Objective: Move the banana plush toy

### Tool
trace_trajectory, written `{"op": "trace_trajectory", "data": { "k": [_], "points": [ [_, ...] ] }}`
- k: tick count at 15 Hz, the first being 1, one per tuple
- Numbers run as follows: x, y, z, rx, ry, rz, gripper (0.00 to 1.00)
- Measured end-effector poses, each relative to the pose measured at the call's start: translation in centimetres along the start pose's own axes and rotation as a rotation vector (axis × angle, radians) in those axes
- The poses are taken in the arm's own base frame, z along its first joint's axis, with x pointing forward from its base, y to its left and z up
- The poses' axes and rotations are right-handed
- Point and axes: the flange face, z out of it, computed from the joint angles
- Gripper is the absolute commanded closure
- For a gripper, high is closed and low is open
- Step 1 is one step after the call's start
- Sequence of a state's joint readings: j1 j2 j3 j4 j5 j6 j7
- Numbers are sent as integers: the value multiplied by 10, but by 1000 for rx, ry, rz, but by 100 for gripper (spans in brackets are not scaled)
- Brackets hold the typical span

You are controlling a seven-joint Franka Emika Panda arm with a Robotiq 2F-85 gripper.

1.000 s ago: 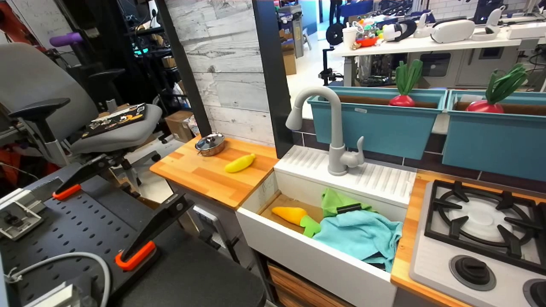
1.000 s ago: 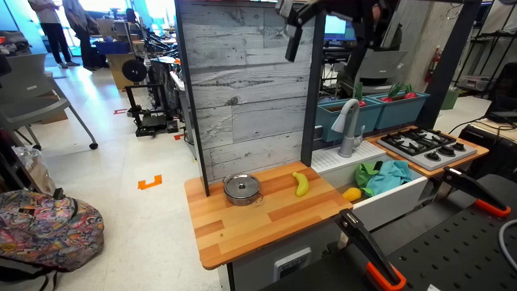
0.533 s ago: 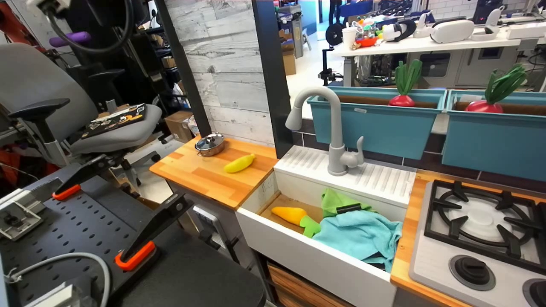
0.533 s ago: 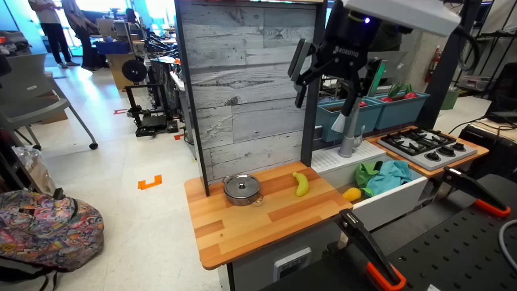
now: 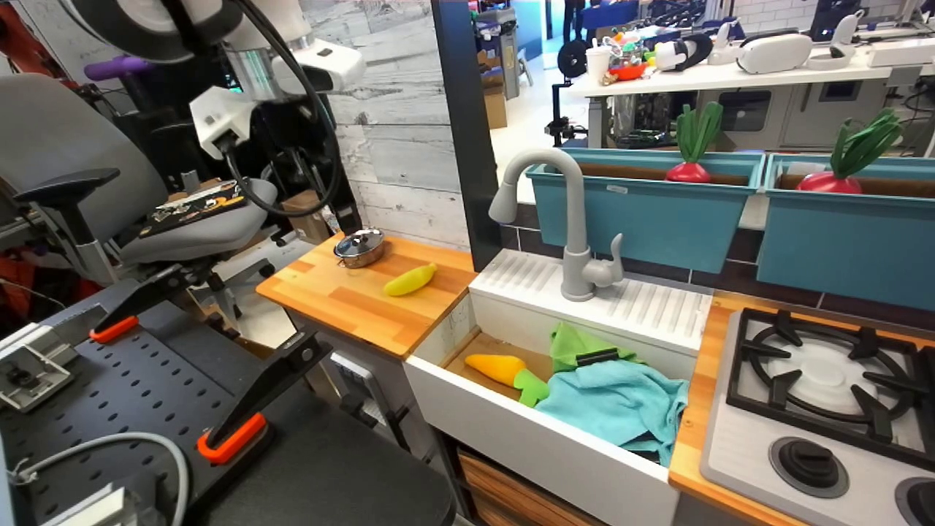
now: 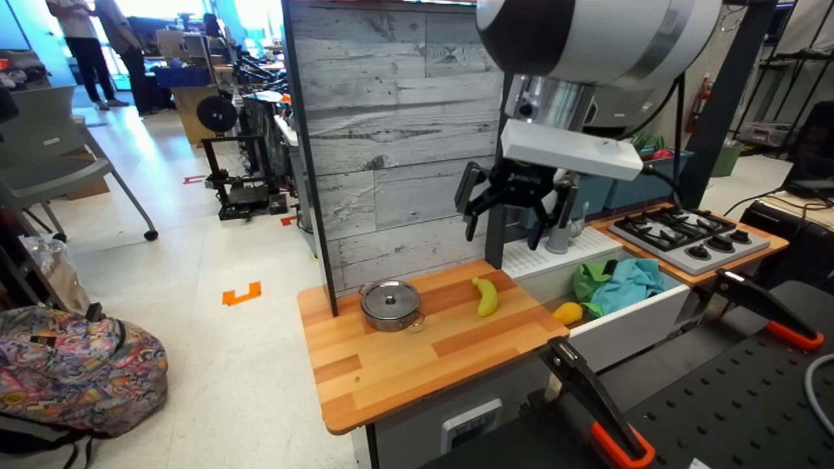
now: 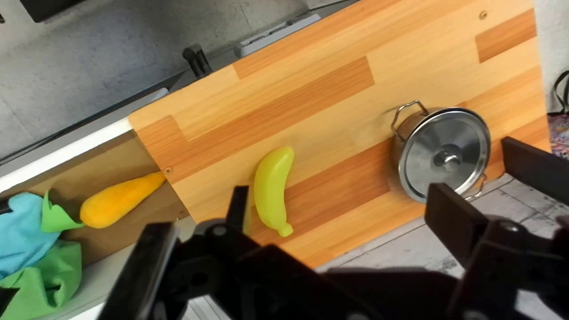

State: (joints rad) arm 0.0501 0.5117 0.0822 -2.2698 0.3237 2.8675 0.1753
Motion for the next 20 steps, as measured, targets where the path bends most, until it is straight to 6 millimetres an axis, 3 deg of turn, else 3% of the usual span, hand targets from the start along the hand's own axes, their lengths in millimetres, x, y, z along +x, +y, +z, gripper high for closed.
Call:
{"op": "trace_trajectory", "data": {
  "k": [6, 10, 13, 20],
  "points": [
    [36, 7, 63, -12, -16, 76, 0],
    [48, 7, 95, -41, -12, 112, 0],
    [54, 3, 110, -49, -6, 126, 0],
    [62, 4, 125, -57, 1, 133, 0]
  ]
}}
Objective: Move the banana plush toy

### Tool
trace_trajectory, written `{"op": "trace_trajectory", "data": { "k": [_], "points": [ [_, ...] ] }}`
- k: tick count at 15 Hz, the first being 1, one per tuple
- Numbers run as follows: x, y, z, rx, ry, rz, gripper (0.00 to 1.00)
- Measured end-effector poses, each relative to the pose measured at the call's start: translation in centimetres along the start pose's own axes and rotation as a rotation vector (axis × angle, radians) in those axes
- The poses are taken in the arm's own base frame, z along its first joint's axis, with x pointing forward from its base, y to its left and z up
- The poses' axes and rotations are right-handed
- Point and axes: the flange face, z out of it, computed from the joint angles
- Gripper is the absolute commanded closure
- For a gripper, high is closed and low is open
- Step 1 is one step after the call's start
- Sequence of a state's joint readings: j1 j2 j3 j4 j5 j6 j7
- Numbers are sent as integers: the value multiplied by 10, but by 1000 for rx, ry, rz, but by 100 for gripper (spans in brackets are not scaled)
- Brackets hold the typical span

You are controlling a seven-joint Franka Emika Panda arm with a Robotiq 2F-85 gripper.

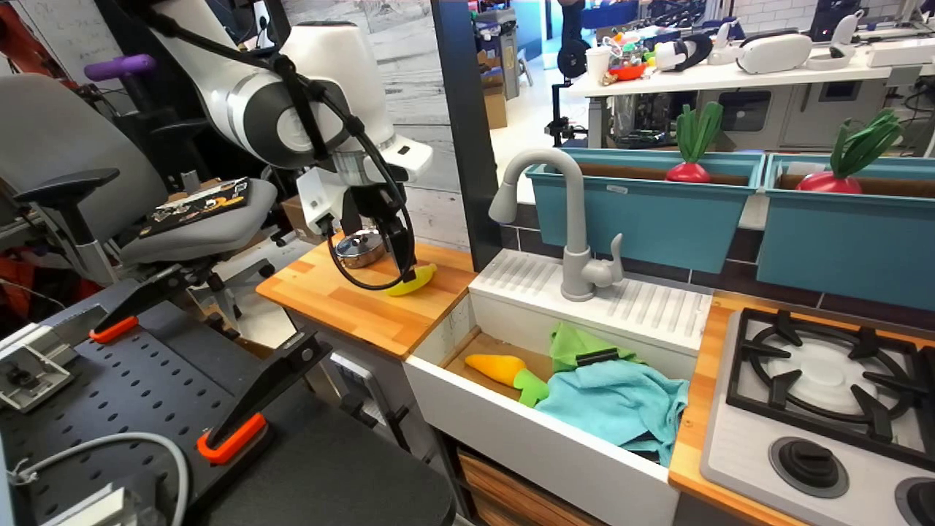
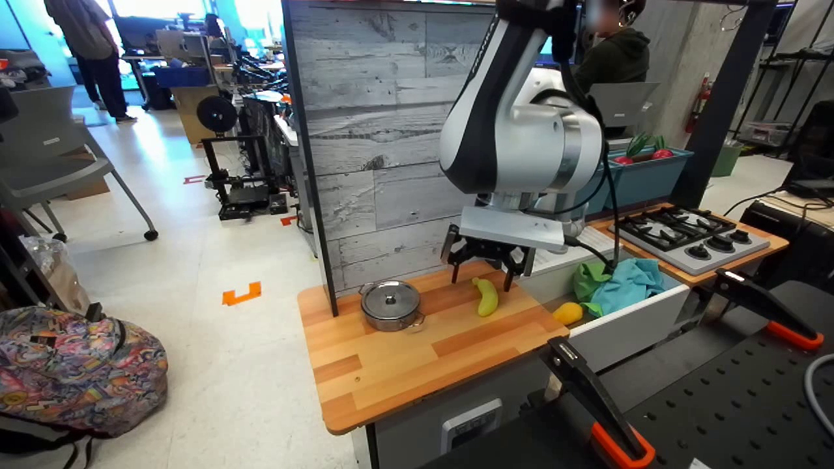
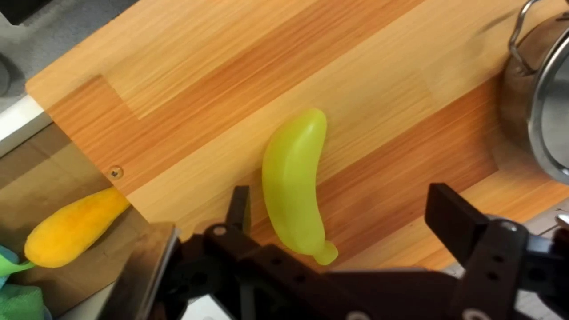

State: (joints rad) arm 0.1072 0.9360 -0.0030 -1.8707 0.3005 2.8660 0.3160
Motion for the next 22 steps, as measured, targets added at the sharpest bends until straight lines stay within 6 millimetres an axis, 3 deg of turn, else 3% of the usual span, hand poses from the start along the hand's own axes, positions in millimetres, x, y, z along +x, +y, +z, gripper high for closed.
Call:
{"op": "trace_trajectory", "data": {
  "k": [1, 2, 11, 17, 22],
  "points": [
    [1, 1, 2, -2, 0, 2, 9],
    [2, 2, 4, -4, -1, 4, 26],
    [2, 1, 12, -9, -22, 3, 94],
    [1, -6, 9, -1, -28, -2, 96],
    [-27, -24, -4, -1, -51, -47, 97]
  ]
}}
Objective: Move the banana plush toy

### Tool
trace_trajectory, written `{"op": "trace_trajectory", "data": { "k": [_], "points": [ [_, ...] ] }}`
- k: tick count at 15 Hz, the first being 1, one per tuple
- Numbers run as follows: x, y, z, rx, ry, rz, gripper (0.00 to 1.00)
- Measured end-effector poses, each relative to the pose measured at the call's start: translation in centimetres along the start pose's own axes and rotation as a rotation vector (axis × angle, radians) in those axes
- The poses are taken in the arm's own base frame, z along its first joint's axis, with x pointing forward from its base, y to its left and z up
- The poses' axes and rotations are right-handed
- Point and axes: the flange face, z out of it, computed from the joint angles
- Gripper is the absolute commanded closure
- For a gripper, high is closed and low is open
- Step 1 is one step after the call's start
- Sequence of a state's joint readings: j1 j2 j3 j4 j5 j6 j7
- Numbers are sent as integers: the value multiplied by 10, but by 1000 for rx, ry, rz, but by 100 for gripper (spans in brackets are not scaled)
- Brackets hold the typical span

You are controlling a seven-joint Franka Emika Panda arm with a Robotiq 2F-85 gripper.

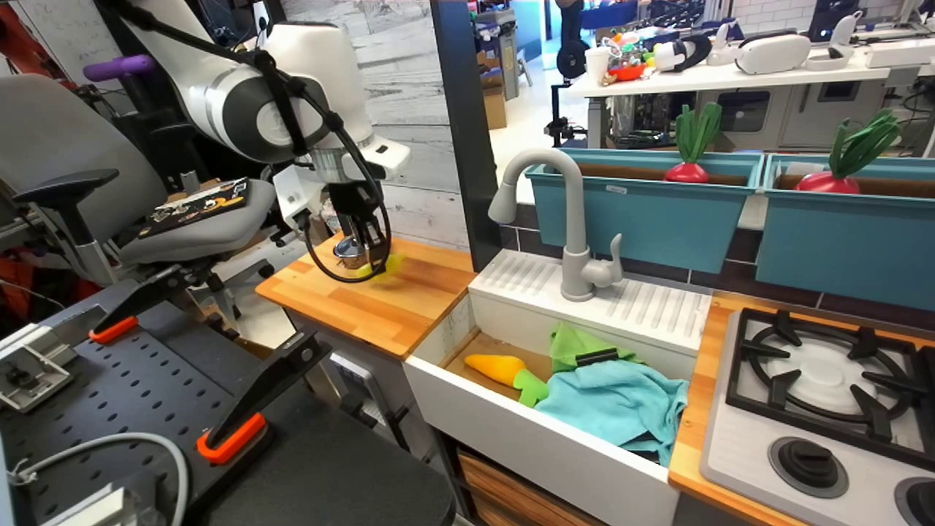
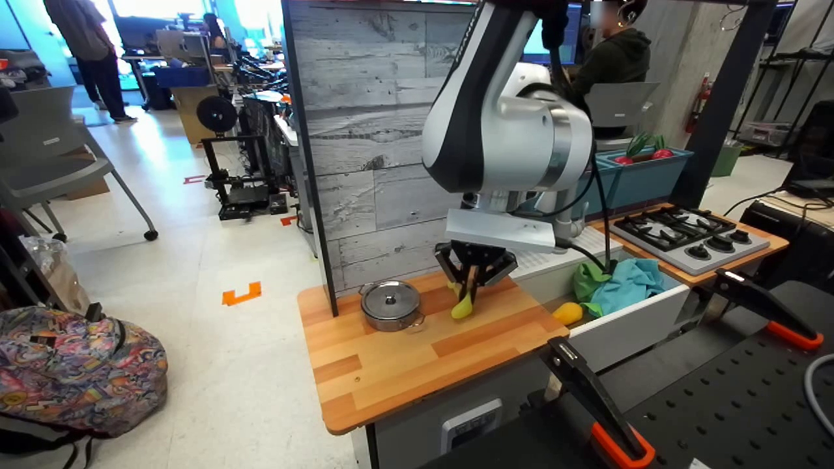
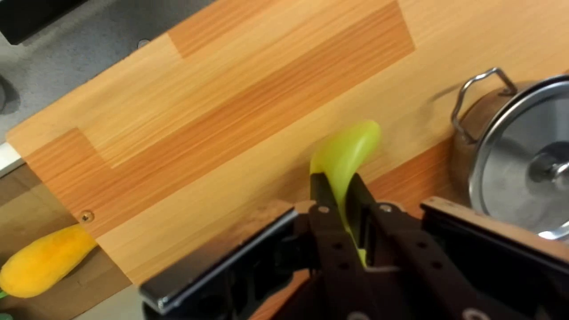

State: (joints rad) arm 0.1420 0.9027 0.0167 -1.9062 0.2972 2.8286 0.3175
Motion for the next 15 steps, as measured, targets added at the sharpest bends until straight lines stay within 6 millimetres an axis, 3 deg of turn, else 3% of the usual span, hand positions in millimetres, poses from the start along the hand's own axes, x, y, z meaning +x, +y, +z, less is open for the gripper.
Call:
{"op": "trace_trajectory", "data": {
  "k": [9, 15],
  "points": [
    [-90, -30, -24, -81, -86, -208, 97],
    [-111, -54, -24, -138, -104, -363, 97]
  ]
}}
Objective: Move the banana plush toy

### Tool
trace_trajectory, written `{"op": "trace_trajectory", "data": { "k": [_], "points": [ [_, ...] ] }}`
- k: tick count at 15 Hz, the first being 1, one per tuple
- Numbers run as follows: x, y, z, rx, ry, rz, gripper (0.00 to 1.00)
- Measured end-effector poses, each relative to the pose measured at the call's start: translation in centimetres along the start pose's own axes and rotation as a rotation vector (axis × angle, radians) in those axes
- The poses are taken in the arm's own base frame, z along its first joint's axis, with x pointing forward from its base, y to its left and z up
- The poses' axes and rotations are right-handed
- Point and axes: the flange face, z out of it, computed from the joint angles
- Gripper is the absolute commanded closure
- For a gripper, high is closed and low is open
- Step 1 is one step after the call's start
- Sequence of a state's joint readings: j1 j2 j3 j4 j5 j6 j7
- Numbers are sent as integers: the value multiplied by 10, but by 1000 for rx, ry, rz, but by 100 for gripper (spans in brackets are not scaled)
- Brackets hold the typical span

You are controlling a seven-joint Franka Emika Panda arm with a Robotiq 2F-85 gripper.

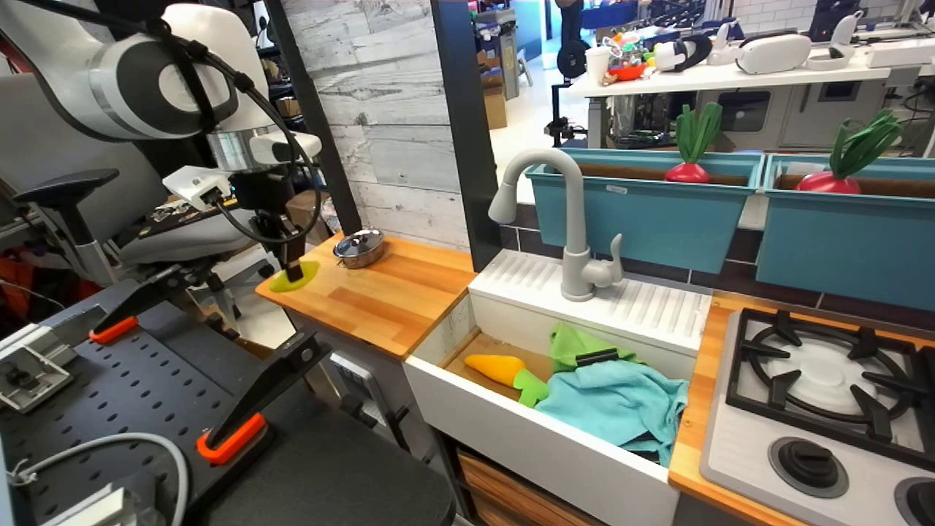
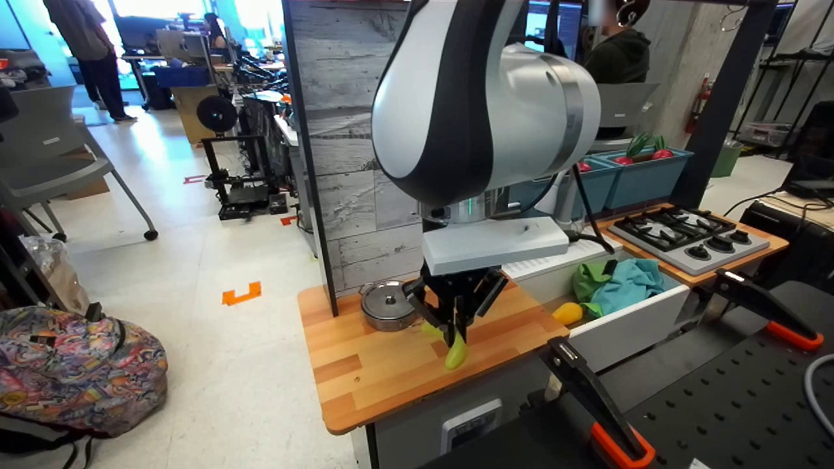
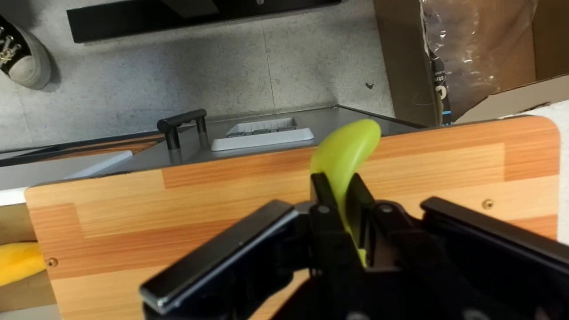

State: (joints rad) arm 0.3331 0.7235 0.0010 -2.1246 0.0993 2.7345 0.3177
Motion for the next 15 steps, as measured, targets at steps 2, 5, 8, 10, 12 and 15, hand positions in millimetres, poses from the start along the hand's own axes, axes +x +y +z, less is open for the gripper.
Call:
{"op": "trace_trajectory", "data": {
  "k": [2, 5, 8, 10, 12, 15],
  "points": [
    [4, -8, -4, -5, 15, -32, 97],
    [12, -21, -9, -6, 41, -71, 97],
    [22, -32, -9, -1, 60, -92, 97],
    [28, -39, -5, 5, 67, -97, 97],
    [33, -44, 2, 10, 69, -101, 97],
    [38, -52, 15, 16, 67, -110, 97]
  ]
}}
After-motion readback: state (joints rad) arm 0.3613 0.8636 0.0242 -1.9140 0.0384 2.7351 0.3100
